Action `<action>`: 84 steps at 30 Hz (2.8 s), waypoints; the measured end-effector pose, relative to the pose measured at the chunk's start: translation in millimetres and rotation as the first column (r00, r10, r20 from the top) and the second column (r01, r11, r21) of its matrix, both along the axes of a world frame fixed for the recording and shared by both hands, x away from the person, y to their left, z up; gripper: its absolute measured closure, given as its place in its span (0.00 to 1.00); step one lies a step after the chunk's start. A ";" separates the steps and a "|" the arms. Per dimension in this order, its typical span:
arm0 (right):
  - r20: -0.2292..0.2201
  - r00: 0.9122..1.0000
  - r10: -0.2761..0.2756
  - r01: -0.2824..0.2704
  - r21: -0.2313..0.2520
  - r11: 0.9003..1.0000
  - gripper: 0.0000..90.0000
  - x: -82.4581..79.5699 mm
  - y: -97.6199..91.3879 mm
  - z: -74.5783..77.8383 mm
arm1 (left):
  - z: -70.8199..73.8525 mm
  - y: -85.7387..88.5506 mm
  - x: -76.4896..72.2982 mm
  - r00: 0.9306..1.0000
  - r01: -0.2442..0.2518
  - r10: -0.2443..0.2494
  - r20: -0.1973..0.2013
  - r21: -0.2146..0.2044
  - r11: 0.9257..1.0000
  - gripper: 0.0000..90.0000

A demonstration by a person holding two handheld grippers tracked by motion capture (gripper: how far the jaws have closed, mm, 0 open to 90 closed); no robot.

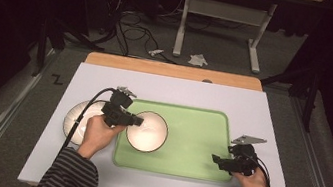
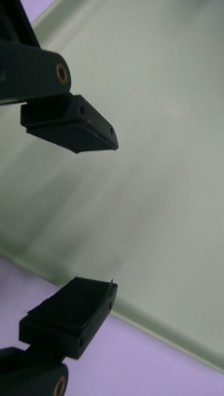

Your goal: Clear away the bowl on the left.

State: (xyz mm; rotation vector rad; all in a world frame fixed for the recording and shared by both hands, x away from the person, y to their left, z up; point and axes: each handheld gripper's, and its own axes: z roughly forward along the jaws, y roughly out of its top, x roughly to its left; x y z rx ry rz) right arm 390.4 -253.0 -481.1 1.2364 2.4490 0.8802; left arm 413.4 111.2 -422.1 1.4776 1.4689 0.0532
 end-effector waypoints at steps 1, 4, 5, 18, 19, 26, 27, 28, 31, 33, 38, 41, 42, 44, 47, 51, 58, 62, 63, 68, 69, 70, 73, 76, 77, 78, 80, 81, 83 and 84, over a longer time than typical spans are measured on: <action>0.000 1.000 0.000 0.000 0.000 1.000 0.31 0.0 0.0 0.0 | 0.0 0.0 0.0 1.000 0.000 0.000 0.000 0.000 1.000 0.91; 0.000 1.000 0.001 -0.001 -0.003 1.000 0.31 -0.3 0.3 0.0 | 2.0 -2.4 -1.5 1.000 0.009 -0.009 -0.005 -0.010 1.000 0.91; -0.002 1.000 0.002 -0.002 -0.003 1.000 0.31 -0.7 0.7 0.0 | 2.1 -3.6 -1.9 1.000 0.011 -0.011 -0.002 -0.012 1.000 0.91; 0.015 1.000 -0.015 0.015 0.004 1.000 0.31 -0.7 -3.2 1.4 | 5.7 -40.1 0.5 0.996 0.086 -0.086 -0.022 -0.015 0.996 0.91; 0.011 1.000 -0.018 0.018 0.007 1.000 0.31 -0.4 -3.9 1.4 | 5.1 -43.1 2.3 0.996 0.088 -0.088 -0.024 -0.014 0.996 0.91; 0.016 1.000 -0.007 0.007 0.004 1.000 0.31 -1.3 -3.1 1.7 | 0.8 -58.5 14.3 0.996 0.079 -0.079 -0.037 -0.003 0.997 0.91; 0.013 1.000 -0.011 0.011 0.005 1.000 0.31 -1.7 -2.6 1.7 | 0.0 -60.2 15.8 0.996 0.077 -0.077 -0.038 0.000 0.997 0.91; 0.012 1.000 -0.011 0.011 0.005 1.000 0.31 -1.8 -2.5 1.7 | -1.0 -61.3 17.8 0.996 0.078 -0.077 -0.041 0.004 0.997 0.91; 0.015 1.000 -0.013 0.012 0.010 1.000 0.31 -1.4 -3.6 1.7 | -3.8 -65.1 24.0 0.998 0.055 -0.054 -0.039 0.027 0.998 0.91; 0.015 1.000 -0.013 0.013 0.009 1.000 0.31 -1.4 -3.6 1.8 | -4.7 -67.4 26.4 0.998 0.047 -0.046 -0.039 0.030 0.998 0.91; 0.011 1.000 -0.011 0.011 0.004 1.000 0.31 -2.2 -2.2 1.7 | -7.8 -67.9 34.7 0.998 0.033 -0.032 -0.057 0.021 0.999 0.91; 0.010 1.000 -0.009 0.009 0.008 1.000 0.31 -1.6 -2.9 1.5 | -12.3 -70.0 40.3 0.998 0.008 -0.006 -0.057 0.038 0.999 0.91; 0.010 1.000 -0.009 0.009 0.008 1.000 0.31 -1.5 -2.7 1.7 | -14.0 -70.3 41.6 0.998 0.005 -0.003 -0.059 0.038 0.999 0.91; 0.011 1.000 -0.006 0.006 0.003 1.000 0.31 -1.6 -2.0 1.8 | -17.2 -70.8 44.1 0.998 0.000 0.003 -0.063 0.048 0.999 0.91; 0.011 1.000 -0.004 0.004 0.005 1.000 0.31 -2.7 -1.4 2.1 | -22.9 -72.0 47.0 0.998 -0.003 0.008 -0.069 0.074 0.997 0.91; 0.009 1.000 -0.006 0.006 0.002 1.000 0.31 -2.5 -3.0 1.4 | -29.1 -74.7 51.8 0.997 -0.008 0.015 -0.080 0.088 0.996 0.91; 0.003 1.000 -0.003 0.003 0.002 1.000 0.31 -1.7 -1.5 0.8 | -38.0 -80.2 62.2 0.992 -0.029 0.036 -0.118 0.058 0.998 0.91; 0.008 1.000 -0.001 0.001 0.003 1.000 0.31 -1.5 -1.9 0.8 | -44.3 -82.8 66.6 0.991 -0.048 0.057 -0.119 0.072 0.996 0.91; 0.008 1.000 -0.001 0.001 0.003 1.000 0.31 -1.5 -1.9 0.8 | -44.3 -82.8 66.6 0.991 -0.048 0.057 -0.119 0.072 0.996 0.91; 0.007 1.000 -0.001 0.001 0.000 1.000 0.31 -2.0 -1.6 0.6 | -49.4 -85.1 70.0 0.991 -0.054 0.063 -0.121 0.074 0.996 0.91; 0.006 1.000 0.002 -0.002 -0.001 1.000 0.31 -1.9 -1.9 0.3 | -51.0 -85.7 71.3 0.990 -0.061 0.070 -0.123 0.073 0.995 0.91; 0.004 1.000 -0.001 0.001 0.000 1.000 0.31 -2.0 -2.1 0.5 | -52.7 -86.2 72.5 0.989 -0.065 0.075 -0.125 0.079 0.995 0.91; 0.007 1.000 -0.002 0.002 0.006 1.000 0.31 -2.1 -2.7 1.1 | -56.2 -86.7 74.4 0.988 -0.076 0.086 -0.127 0.082 0.994 0.91; 0.011 1.000 0.007 -0.007 0.003 1.000 0.31 -2.4 -1.3 1.0 | -56.0 -87.3 75.2 0.988 -0.084 0.094 -0.122 0.079 0.993 0.91; 0.008 1.000 0.008 -0.008 0.004 1.000 0.31 -2.7 -0.8 1.1 | -56.8 -88.3 75.4 0.988 -0.089 0.098 -0.116 0.080 0.993 0.91; 0.008 1.000 0.008 -0.008 0.004 1.000 0.31 -2.7 -0.8 1.1 | -56.8 -88.3 75.4 0.988 -0.089 0.098 -0.116 0.080 0.993 0.92; 0.009 1.000 0.005 -0.005 0.001 1.000 0.31 -2.8 -0.6 0.6 | -63.1 -88.0 75.7 0.993 -0.063 0.073 -0.094 0.101 0.993 0.92; 0.009 1.000 0.005 -0.005 0.001 1.000 0.31 -2.8 -0.6 0.6 | -63.1 -88.0 75.7 0.993 -0.063 0.073 -0.094 0.101 0.993 0.92; 0.007 1.000 0.004 -0.004 0.004 1.000 0.31 -3.2 -1.3 1.0 | -63.6 -87.0 75.3 0.993 -0.061 0.070 -0.091 0.100 0.993 0.92; 0.007 1.000 0.003 -0.003 0.004 1.000 0.31 -2.9 -1.1 0.9 | -63.2 -87.0 75.2 0.993 -0.058 0.068 -0.093 0.106 0.993 0.92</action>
